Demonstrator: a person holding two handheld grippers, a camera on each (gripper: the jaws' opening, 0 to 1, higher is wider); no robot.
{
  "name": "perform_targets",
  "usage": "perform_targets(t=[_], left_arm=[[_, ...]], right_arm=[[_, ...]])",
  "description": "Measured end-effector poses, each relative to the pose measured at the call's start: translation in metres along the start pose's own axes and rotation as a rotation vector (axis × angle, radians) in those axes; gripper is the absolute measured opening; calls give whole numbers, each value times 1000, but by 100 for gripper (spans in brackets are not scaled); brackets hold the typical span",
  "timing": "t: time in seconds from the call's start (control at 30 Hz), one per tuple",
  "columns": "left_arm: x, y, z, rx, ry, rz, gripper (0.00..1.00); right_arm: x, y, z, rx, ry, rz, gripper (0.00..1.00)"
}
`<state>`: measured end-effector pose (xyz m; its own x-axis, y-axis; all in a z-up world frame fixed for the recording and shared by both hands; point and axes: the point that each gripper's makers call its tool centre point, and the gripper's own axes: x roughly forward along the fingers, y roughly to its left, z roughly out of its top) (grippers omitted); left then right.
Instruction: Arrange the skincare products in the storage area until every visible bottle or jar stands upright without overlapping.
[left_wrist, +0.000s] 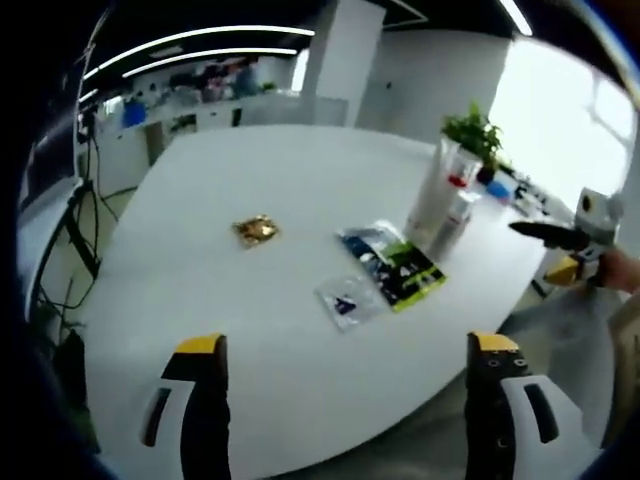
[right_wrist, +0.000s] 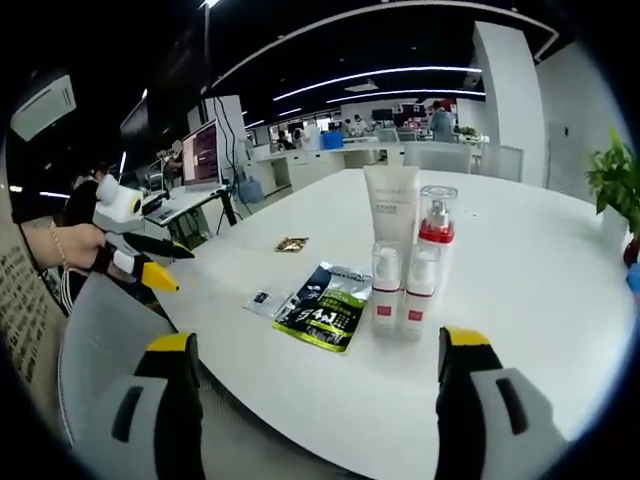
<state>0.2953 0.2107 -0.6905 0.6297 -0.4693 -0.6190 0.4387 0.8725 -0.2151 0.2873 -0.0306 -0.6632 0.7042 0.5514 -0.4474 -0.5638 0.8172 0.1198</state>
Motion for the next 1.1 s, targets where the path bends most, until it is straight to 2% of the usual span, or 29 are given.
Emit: perform_targets(t=[0.37,0.5,0.57,0.8,0.87,1.03,1.1], left_arm=[[0,8,-5,-3,42,19,97],[4,10,-2,-21,47,24,97],[7,12,2,-52,31,38,97],[19,20,12,-62,42,66,97],[25,23,17,-44,48,67,97],[41,33,28,64,105,50,97],[47,38,33,77,110,51,97]], right_arm=[[0,0,-1,0,1,3,99],[0,1,-1,-2,4,3,99],[0,1,-1,-2,6,5,99],[1,1,-2,0,11,7,98],[1,1,-2,-1,15,9,98],[2,1,-3,3,20,11,98],[2,0,-3,7,23,10,98]])
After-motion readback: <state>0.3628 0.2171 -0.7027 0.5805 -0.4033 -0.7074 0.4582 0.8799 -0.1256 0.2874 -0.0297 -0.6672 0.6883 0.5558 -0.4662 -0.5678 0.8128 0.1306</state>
